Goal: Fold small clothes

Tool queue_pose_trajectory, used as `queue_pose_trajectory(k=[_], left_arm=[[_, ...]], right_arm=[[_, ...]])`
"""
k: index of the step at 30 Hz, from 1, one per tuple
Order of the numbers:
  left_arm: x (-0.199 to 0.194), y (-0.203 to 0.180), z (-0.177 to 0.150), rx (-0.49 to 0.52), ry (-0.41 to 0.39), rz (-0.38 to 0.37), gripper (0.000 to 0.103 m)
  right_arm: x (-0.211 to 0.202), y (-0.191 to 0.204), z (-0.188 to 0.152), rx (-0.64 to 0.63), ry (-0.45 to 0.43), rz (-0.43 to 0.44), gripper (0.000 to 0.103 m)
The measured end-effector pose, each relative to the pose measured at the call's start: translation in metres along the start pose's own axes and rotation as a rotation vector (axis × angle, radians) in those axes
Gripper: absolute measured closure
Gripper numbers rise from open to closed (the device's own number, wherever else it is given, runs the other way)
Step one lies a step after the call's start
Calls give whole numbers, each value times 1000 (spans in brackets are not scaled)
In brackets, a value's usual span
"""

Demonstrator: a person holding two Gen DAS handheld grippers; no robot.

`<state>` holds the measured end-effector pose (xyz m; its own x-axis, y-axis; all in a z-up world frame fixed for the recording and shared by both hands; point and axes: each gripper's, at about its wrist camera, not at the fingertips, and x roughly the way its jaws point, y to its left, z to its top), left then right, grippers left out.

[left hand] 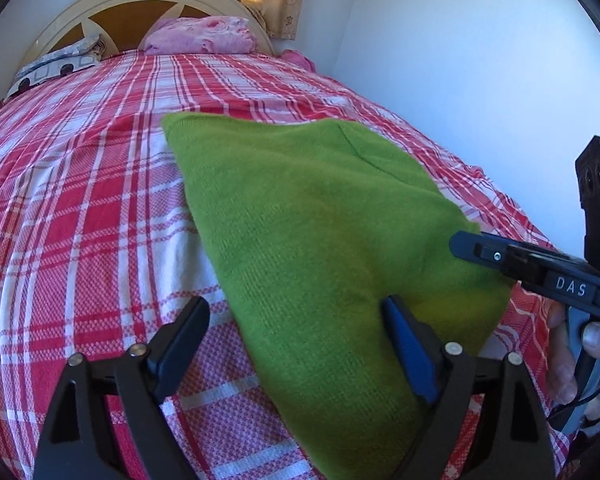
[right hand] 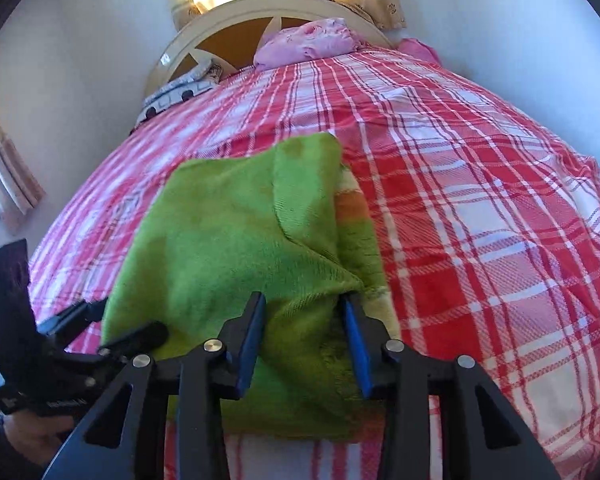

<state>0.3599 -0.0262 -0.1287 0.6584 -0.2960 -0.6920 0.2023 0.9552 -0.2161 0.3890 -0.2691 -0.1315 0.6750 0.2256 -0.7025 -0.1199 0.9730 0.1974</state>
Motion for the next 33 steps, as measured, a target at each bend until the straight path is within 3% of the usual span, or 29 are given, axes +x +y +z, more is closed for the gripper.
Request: queue_pose_trajectory(k=[2, 5, 8, 12, 16, 21, 25, 30, 33], left_arm=[[0, 0, 0, -2, 0, -1, 10], [2, 2, 0, -11, 5, 0, 7], [2, 6, -1, -27, 12, -16, 7], [3, 8, -1, -44, 17, -34, 7], [3, 9, -2, -46, 18, -39, 6], [3, 6, -2, -42, 21, -44, 5], [3, 9, -3, -58, 23, -58, 3], [1, 9, -3, -64, 21, -64, 3], [-1, 10, -3, -72, 16, -66, 3]], right_arm=[[-4, -2, 3, 1, 3, -31, 63], [-21, 13, 16, -52, -70, -106, 63], [-28, 39, 35, -115, -121, -79, 62], [2, 54, 55, -127, -25, 56, 62], [52, 25, 60, -57, 105, 31, 64], [64, -8, 66, 31, 133, 58, 72], [41, 34, 77, -122, 44, -80, 70], [47, 105, 77, -352, 33, 1, 69], [84, 123, 71, -380, 150, 100, 69]])
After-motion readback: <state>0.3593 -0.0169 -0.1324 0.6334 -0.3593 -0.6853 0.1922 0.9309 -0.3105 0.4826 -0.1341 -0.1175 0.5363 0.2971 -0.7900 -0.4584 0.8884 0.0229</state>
